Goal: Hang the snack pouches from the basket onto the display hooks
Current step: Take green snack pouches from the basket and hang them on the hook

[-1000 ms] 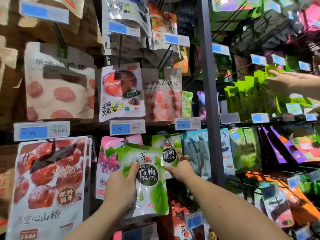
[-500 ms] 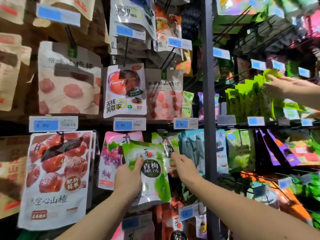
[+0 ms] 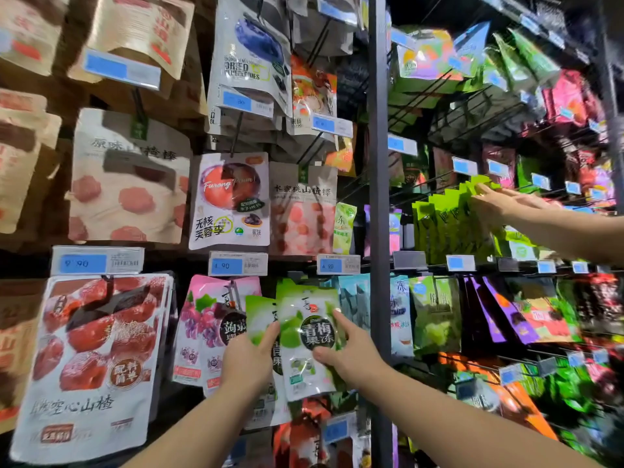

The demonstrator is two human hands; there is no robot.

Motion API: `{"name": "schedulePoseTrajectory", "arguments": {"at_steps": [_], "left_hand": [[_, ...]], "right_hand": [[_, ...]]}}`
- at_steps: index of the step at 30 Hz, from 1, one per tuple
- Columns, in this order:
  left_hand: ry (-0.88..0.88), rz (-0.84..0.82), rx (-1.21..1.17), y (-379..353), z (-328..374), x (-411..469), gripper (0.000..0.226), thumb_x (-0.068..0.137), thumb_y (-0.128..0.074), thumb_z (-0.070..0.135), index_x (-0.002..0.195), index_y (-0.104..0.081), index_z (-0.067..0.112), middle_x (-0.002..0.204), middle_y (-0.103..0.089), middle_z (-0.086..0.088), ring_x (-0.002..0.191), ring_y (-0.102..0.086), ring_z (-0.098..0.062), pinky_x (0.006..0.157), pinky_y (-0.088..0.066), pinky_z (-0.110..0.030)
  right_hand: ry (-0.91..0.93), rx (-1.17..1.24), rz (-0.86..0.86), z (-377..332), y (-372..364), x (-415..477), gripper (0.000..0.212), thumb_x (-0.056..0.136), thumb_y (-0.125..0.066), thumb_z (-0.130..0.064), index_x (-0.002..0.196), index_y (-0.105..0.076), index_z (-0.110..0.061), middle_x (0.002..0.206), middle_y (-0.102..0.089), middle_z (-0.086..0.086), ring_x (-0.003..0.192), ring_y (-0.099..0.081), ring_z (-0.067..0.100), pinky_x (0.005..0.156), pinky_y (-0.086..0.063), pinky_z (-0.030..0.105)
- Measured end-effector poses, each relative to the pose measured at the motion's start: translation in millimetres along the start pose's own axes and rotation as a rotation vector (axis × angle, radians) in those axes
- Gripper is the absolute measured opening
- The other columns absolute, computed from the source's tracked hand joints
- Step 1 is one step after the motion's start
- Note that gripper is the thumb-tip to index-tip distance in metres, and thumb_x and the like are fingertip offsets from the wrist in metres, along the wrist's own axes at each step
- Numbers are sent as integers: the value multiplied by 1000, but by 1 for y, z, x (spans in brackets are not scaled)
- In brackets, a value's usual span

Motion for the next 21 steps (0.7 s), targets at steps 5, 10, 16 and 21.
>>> {"name": "schedulePoseTrajectory", "arguments": {"at_steps": [5, 10, 16, 21], "left_hand": [[46, 30, -45, 13, -9, 6, 58, 96, -62, 46, 55, -44, 11, 42, -40, 1, 43, -38, -21, 48, -28, -31], [26, 13, -4, 19, -14, 12, 57, 96, -60, 50, 68, -64, 1, 51, -57, -6, 46, -47, -21, 48, -34, -30], [16, 0, -47, 24, -18, 13, 48, 96, -61, 48, 71, -71, 8, 56, -67, -8, 48, -53, -21, 49, -37, -29], [1, -15, -58, 24, -20, 13, 47, 97, -61, 45, 71, -72, 7, 56, -68, -2, 52, -59, -20, 50, -38, -27]], "right_hand": [[-18, -6, 154, -1, 28, 9, 96, 84, -81, -11, 162, -25, -23, 154, -48, 4, 124, -60, 19, 109, -47, 33], [-2, 5, 208, -10, 37, 17, 92, 86, -78, -5, 161, -27, -19, 151, -49, 3, 117, -60, 17, 109, -46, 32], [-48, -9, 215, -5, 36, 26, 93, 85, -80, -7, 161, -27, -18, 146, -55, 4, 113, -64, 20, 106, -51, 40], [-90, -4, 196, 1, 34, 30, 95, 83, -81, -9, 160, -27, -18, 135, -63, 4, 110, -68, 22, 103, -53, 43]]}}
Point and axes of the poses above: each hand's wrist, its own x-axis towards the middle knuckle, its own y-axis out of the back of the hand, z = x × y, the point moved 6 cm from there along x, towards the middle knuckle
